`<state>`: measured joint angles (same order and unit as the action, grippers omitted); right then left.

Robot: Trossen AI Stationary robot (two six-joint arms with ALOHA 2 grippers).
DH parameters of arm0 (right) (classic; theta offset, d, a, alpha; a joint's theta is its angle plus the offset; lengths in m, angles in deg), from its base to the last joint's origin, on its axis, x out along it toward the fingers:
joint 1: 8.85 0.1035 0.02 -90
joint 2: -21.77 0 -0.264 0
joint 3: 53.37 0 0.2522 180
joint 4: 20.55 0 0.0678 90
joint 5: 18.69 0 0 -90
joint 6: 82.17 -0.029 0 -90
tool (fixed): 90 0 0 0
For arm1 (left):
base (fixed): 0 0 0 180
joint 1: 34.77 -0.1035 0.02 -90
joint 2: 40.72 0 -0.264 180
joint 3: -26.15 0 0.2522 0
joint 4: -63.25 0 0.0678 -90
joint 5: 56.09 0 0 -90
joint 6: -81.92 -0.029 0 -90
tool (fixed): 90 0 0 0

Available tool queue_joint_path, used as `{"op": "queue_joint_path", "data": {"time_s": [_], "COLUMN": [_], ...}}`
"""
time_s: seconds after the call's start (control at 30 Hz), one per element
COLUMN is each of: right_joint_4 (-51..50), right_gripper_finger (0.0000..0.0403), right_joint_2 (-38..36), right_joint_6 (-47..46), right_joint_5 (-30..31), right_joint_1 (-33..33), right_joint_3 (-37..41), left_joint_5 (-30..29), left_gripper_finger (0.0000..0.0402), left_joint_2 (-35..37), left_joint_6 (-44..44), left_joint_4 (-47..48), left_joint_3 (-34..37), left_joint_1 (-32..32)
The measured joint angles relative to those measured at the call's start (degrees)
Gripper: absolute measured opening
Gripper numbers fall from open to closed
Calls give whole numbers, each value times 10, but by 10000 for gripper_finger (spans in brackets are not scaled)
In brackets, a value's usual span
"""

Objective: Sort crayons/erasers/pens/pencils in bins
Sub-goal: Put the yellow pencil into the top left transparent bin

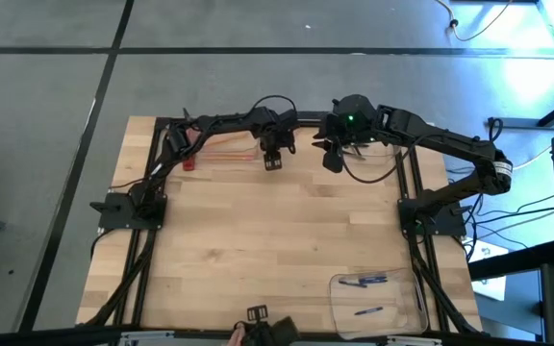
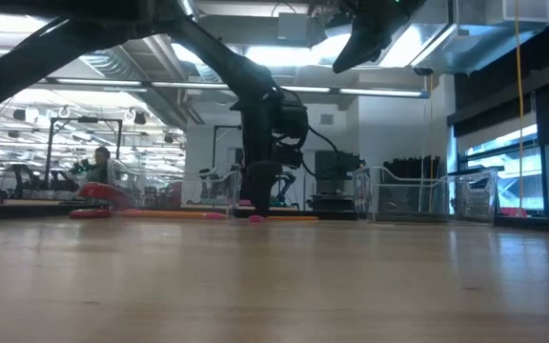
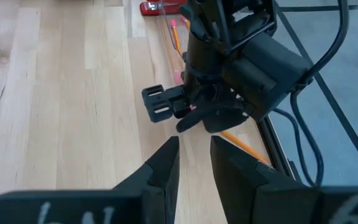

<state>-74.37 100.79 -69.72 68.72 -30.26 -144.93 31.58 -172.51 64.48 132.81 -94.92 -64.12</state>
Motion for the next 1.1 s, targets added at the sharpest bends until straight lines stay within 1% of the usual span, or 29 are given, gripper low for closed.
{"op": "queue_joint_path", "data": {"time_s": [0.23,0.47,0.63,0.83,0.97,1.1], "right_joint_4": [0,0,0,1,1,1], "right_gripper_finger": [94,94,94,94,94,94], "right_joint_2": [0,0,0,0,0,0], "right_joint_6": [0,0,0,-2,-2,-2], "right_joint_5": [0,0,0,0,0,0], "right_joint_1": [0,0,0,0,0,0], "right_joint_3": [0,0,0,0,0,0], "left_joint_5": [3,4,39,17,10,4], "left_gripper_finger": [165,165,165,165,164,147], "left_joint_2": [0,0,-10,-13,-13,-14], "left_joint_6": [7,4,5,4,-17,-22], "left_joint_4": [5,6,7,-1,-3,-5], "left_joint_3": [0,0,3,3,3,4], "left_joint_1": [-17,-20,-18,-12,-12,-11]}}
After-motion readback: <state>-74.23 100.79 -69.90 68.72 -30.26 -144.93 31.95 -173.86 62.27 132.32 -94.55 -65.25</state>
